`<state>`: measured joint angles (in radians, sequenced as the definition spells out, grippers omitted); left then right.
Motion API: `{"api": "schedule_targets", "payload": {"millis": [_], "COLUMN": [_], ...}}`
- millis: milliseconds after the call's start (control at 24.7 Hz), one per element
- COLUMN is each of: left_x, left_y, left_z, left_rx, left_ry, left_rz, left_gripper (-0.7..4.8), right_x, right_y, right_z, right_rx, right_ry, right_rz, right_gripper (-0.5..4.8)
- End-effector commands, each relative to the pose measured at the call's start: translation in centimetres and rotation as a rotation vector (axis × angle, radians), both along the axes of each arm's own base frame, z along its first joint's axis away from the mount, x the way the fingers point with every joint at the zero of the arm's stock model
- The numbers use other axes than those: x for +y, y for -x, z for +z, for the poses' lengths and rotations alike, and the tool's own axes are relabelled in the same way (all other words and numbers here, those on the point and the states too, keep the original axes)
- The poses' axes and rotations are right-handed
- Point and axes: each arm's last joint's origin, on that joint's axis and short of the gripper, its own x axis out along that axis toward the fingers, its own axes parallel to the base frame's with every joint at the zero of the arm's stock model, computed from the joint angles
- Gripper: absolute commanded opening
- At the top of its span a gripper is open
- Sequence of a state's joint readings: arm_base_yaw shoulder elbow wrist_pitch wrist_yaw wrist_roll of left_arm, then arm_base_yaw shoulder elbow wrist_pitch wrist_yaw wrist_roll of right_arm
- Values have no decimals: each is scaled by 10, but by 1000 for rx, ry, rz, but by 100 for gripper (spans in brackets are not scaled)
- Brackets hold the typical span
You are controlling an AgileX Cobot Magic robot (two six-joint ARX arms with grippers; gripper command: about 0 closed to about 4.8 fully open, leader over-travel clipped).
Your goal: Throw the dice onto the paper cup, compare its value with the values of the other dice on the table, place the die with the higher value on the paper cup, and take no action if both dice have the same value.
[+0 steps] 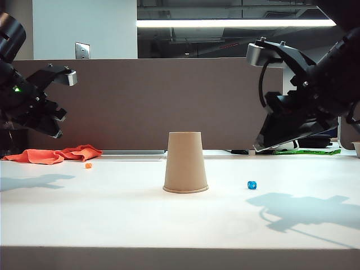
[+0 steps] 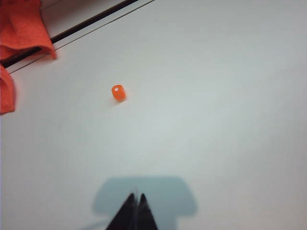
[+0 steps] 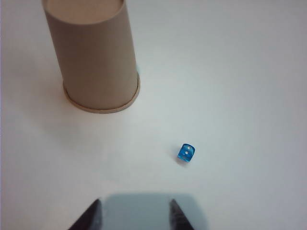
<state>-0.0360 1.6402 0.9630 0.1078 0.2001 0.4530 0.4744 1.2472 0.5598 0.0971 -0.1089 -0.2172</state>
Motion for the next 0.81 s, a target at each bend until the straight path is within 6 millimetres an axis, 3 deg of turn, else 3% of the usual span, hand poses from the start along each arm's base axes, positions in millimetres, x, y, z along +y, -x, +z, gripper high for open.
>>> {"api": "schedule_targets", "payload": {"millis": [40, 162, 283, 809], "left_x": [0, 0, 0, 0], "left_y": [0, 0, 0, 0], "left_z": [2, 3, 3, 3], "left_rx": [-10, -11, -12, -13], "left_ry": [4, 4, 4, 4], "left_rz": [-6, -6, -6, -6], "left_gripper": [-5, -5, -5, -5], "right_x": [2, 3, 4, 9], "right_y": [-4, -6, -8, -23], "right_z": [2, -3, -8, -24], "right_rx": [-44, -25, -12, -50], "right_ry": [-3, 6, 13, 36], "right_rz": [9, 9, 9, -58], "right_gripper": [181, 182, 217, 216]}}
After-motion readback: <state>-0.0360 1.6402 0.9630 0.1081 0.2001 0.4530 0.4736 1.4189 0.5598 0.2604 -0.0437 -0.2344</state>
